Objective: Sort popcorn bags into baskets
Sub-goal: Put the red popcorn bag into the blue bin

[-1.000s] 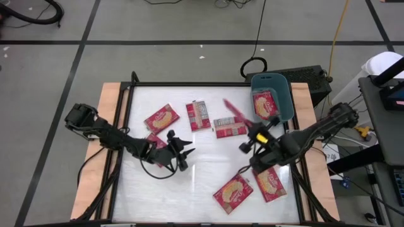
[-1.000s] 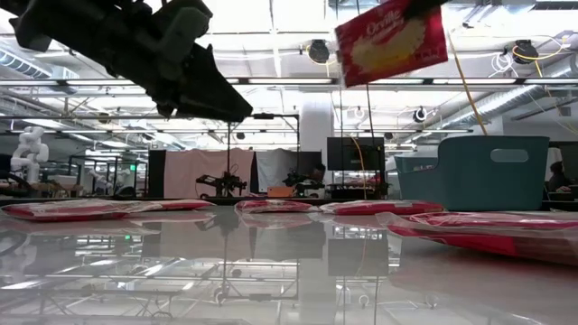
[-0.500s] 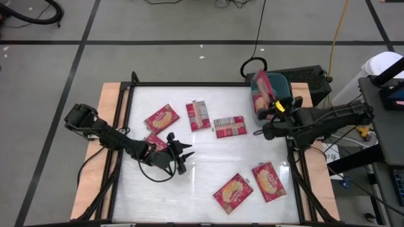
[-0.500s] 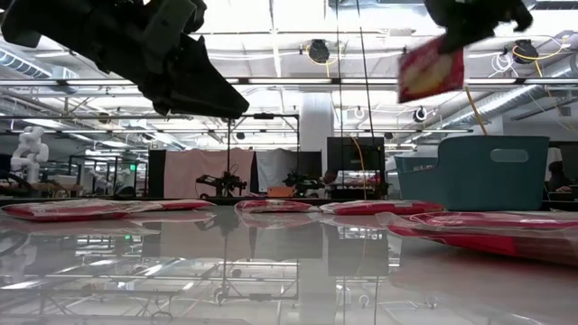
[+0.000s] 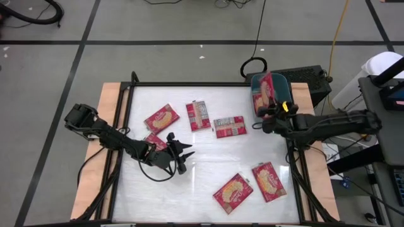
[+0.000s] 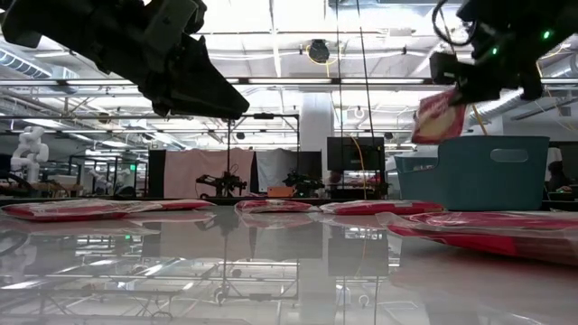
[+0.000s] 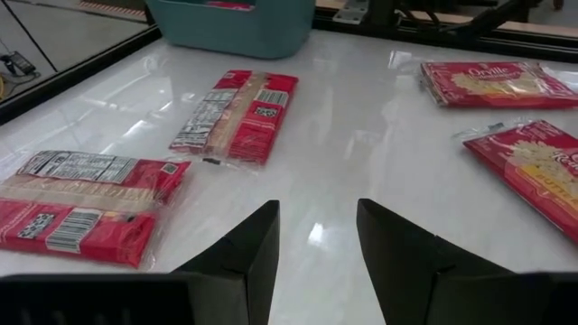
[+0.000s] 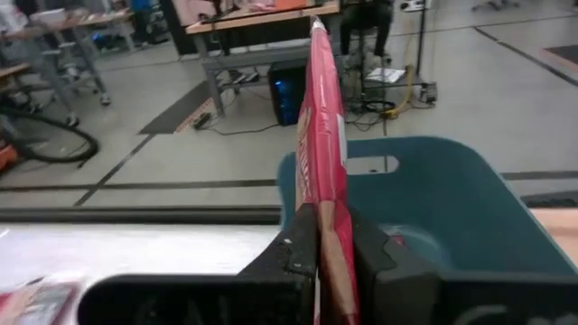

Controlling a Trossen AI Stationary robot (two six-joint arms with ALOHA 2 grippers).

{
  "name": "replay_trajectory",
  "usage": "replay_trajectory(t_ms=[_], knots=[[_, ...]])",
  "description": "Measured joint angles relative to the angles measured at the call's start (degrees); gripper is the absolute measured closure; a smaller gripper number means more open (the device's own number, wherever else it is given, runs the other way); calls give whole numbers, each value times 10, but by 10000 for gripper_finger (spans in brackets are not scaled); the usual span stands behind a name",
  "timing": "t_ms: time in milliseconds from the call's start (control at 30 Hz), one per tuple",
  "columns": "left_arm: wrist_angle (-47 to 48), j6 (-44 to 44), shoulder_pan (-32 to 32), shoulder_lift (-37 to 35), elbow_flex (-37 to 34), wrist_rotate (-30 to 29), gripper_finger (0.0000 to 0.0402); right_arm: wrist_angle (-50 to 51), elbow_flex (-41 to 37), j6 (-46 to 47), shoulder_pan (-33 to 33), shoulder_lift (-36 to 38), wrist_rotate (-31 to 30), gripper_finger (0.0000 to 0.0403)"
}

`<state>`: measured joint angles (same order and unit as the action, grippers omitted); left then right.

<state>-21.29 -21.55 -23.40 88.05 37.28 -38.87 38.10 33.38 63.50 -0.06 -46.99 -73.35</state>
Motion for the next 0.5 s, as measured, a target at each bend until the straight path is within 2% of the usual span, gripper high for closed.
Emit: replay_trajectory(t_ms=[367, 500], knots=[[0, 2, 0, 0, 0, 3, 250, -180, -89, -92, -90, 1, 76, 394], [0, 0, -2, 0, 0, 3, 250, -216, -104, -116, -110, 1, 93, 394]])
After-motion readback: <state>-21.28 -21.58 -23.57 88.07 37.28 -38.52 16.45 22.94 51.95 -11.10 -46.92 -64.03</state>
